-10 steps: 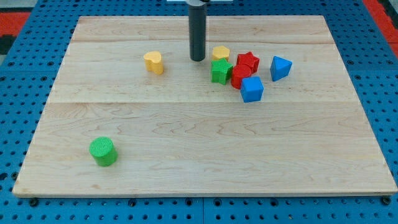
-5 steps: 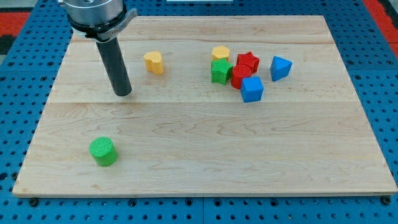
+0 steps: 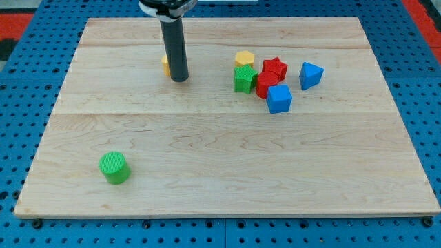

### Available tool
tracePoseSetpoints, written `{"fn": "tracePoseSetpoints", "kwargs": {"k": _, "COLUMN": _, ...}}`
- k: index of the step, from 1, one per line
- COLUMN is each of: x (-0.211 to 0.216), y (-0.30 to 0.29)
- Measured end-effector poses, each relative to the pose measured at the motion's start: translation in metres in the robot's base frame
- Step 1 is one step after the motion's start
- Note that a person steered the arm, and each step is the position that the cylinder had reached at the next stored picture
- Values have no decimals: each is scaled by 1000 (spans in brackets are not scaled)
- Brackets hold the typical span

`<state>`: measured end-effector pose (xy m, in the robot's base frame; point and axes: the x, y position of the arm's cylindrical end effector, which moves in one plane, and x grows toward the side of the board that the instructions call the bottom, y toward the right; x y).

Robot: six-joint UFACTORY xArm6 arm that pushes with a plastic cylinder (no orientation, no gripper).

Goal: Push the yellow heart to top center

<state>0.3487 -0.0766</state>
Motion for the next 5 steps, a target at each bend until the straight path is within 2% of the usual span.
{"fn": "tracePoseSetpoints", "kwargs": {"k": 1, "x": -43, "y": 22}}
{"fn": "tracePoseSetpoints", "kwargs": {"k": 2, "x": 19, "y": -1}}
{"fn": "tracePoseSetpoints", "kwargs": {"k": 3, "x": 14, "y": -55}}
{"fn": "tracePoseSetpoints", "kwargs": {"k": 4, "x": -26, "y": -30}}
{"fn": "tracePoseSetpoints", "kwargs": {"k": 5, "x": -36, "y": -3}}
